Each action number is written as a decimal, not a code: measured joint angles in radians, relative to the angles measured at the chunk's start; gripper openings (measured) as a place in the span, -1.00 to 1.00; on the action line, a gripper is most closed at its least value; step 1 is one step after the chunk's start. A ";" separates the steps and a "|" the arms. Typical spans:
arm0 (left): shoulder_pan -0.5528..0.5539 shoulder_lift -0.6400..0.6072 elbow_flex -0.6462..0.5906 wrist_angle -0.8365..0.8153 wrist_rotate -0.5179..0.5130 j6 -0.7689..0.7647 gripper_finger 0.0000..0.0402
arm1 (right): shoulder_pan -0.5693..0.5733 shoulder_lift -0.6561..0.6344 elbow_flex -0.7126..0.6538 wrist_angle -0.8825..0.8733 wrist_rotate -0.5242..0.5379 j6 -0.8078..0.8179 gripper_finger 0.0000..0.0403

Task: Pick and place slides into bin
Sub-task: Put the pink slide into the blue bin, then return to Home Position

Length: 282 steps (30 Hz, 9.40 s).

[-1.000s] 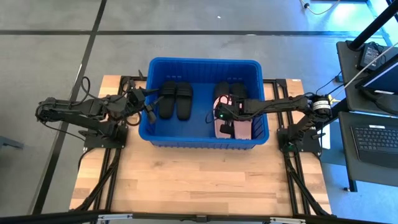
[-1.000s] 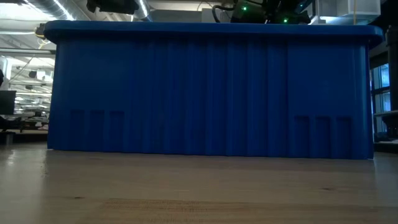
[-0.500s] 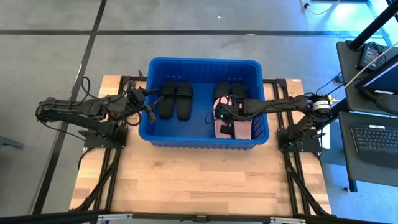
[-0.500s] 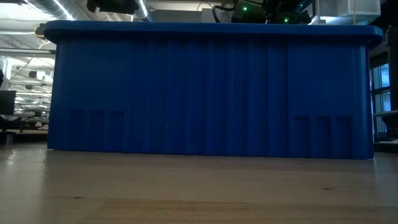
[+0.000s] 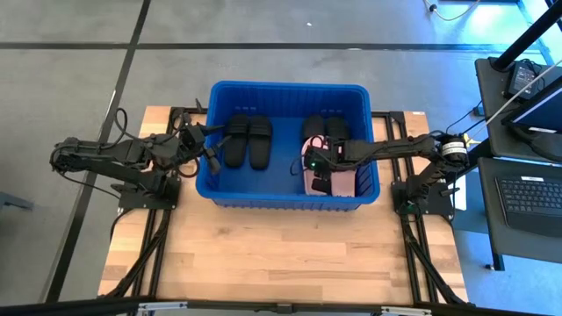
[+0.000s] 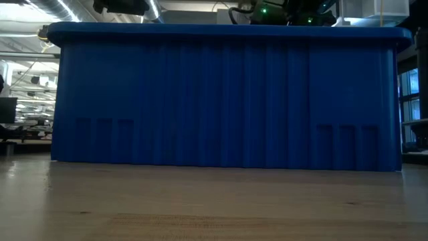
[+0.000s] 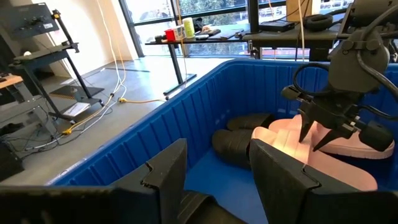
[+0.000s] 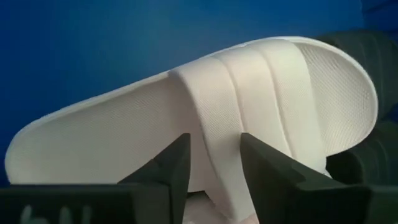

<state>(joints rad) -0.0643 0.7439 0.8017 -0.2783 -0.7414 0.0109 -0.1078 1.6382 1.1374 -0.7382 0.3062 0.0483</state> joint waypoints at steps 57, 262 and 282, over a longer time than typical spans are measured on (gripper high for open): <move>0.000 0.002 0.000 -0.002 0.003 0.000 -0.15 | -0.351 0.119 0.153 0.053 -0.143 -0.428 -0.43; 1.007 -0.740 -0.588 -0.055 0.737 -0.140 -0.15 | -1.010 -1.219 -1.128 1.400 -0.916 0.266 -0.44; 1.006 -0.741 -0.588 -0.100 0.577 -0.079 -0.15 | -1.113 -1.270 -1.129 1.059 -0.613 0.127 -0.44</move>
<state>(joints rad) 0.9421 0.0025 0.2138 -0.3787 -0.1647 -0.0685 -1.2212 0.3679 0.0083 0.3209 -0.3072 0.1750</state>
